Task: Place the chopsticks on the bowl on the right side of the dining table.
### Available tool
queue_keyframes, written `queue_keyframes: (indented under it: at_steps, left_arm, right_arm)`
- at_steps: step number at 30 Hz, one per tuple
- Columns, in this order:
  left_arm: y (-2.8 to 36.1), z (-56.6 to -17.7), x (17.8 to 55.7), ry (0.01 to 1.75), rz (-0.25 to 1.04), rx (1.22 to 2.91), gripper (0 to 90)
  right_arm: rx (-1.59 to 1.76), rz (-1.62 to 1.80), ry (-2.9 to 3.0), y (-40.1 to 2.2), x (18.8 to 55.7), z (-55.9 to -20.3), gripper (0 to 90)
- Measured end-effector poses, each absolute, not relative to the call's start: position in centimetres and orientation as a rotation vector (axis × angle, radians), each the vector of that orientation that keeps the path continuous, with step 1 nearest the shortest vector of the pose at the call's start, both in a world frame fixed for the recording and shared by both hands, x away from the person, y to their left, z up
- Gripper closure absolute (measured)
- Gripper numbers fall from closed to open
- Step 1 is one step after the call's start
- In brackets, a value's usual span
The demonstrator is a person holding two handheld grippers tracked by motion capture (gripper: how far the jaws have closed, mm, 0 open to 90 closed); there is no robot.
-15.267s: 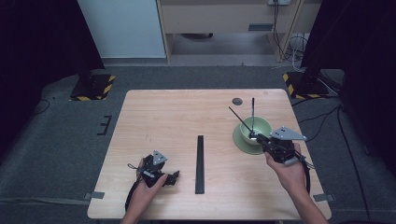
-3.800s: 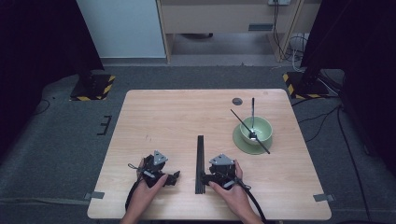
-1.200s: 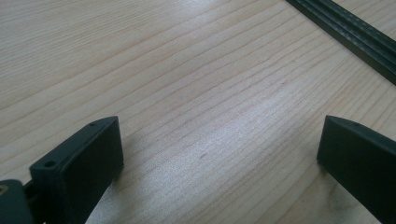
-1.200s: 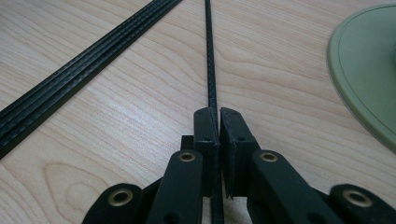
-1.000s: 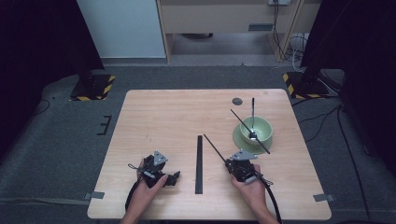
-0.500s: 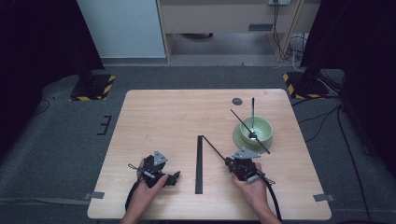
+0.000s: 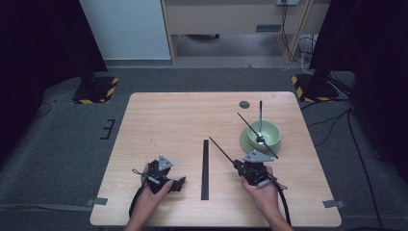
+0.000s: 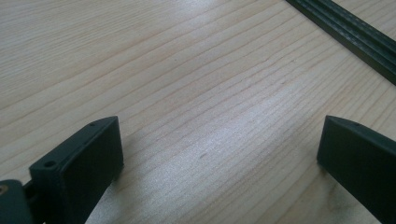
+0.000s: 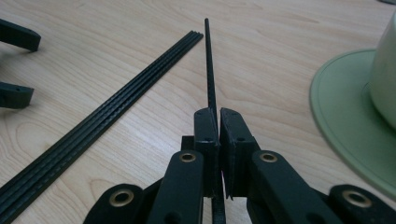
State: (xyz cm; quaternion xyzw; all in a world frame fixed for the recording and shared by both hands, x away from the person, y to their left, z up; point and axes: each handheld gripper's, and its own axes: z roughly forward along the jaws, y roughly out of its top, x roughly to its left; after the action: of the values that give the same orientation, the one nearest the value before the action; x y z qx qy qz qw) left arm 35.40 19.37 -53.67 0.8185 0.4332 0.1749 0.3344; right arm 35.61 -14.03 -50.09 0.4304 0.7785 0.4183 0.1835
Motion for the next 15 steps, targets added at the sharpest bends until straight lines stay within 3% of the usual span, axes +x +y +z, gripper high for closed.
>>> queue_keyframes:
  at_steps: [15]
  left_arm:
    - [19.4, -53.7, 35.4, 1.130, 0.455, 2.136, 0.0]
  right_arm:
    - [1.181, 1.132, 2.154, -17.3, 36.1, -47.1, 86.2]
